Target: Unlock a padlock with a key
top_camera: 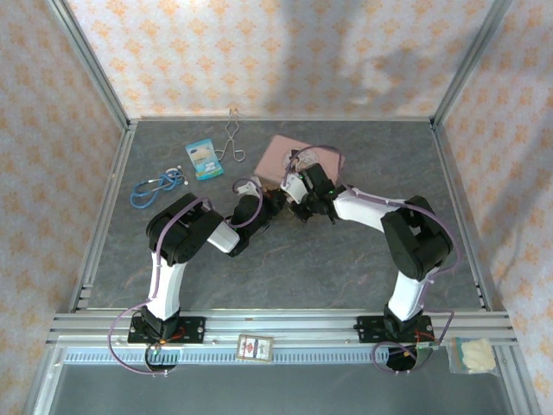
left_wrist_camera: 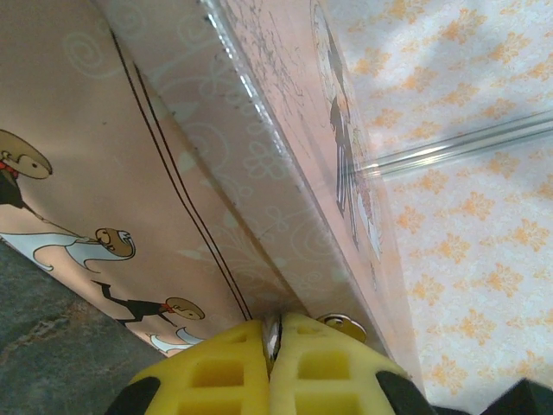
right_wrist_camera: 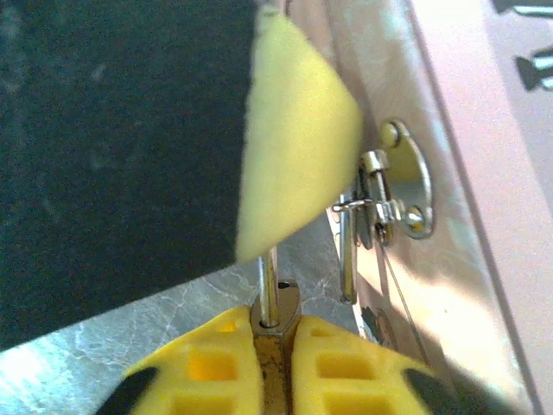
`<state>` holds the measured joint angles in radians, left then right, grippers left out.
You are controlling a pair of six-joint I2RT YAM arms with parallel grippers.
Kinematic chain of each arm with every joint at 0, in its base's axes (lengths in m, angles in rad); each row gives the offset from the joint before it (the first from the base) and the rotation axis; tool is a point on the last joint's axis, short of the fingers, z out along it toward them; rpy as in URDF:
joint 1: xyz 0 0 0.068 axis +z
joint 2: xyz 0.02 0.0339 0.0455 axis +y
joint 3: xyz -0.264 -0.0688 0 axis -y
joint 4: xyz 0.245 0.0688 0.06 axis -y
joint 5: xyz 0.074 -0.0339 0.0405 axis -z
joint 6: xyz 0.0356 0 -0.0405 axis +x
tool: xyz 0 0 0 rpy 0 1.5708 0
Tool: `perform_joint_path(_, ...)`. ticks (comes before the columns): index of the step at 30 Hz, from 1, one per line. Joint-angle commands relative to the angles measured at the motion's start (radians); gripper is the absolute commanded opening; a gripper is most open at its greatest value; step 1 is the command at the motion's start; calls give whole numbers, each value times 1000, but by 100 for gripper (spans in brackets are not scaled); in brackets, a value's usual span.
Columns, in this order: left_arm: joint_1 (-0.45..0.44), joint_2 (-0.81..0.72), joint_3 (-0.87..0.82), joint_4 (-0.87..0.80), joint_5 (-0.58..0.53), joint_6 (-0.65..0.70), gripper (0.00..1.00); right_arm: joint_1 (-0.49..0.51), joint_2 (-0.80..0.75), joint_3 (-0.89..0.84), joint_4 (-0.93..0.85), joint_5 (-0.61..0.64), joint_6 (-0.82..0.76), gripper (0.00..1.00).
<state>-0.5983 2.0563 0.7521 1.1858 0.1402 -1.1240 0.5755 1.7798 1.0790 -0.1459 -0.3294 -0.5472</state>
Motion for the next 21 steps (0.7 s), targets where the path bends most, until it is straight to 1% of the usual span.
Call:
perform_joint_path(1, -1, 22, 5, -12, -28, 18, 0, 3, -117, -13, 23, -40, 116, 27)
perform_joint_path(4, -2, 16, -2, -12, -28, 18, 0, 0, -189, -31, 11, -47, 218, 49)
perform_joint_path(5, -3, 13, -6, -11, -28, 18, 0, -2, -212, -39, 13, -46, 245, 53)
perform_joint_path(7, -3, 10, -14, -8, -28, 16, 0, -13, -263, -66, 46, -11, 321, 53)
perform_joint_path(9, -3, 7, -21, -3, -29, 15, 0, -34, -289, -87, 98, 63, 427, 54)
perform_joint_path(12, -3, 4, -31, 4, -35, 11, 0, -74, -274, -82, 137, 158, 608, 51)
perform_joint_path(16, -6, 2, -31, 2, -44, 0, 0, -81, -233, -69, 145, 383, 802, 52)
perform_joint_path(19, -9, -2, -29, -8, -51, 0, 0, -85, -182, -46, 116, 463, 871, 52)
perform_joint_path(21, -8, -5, -32, 1, -59, -3, 0, -86, -144, -27, 89, 485, 882, 52)
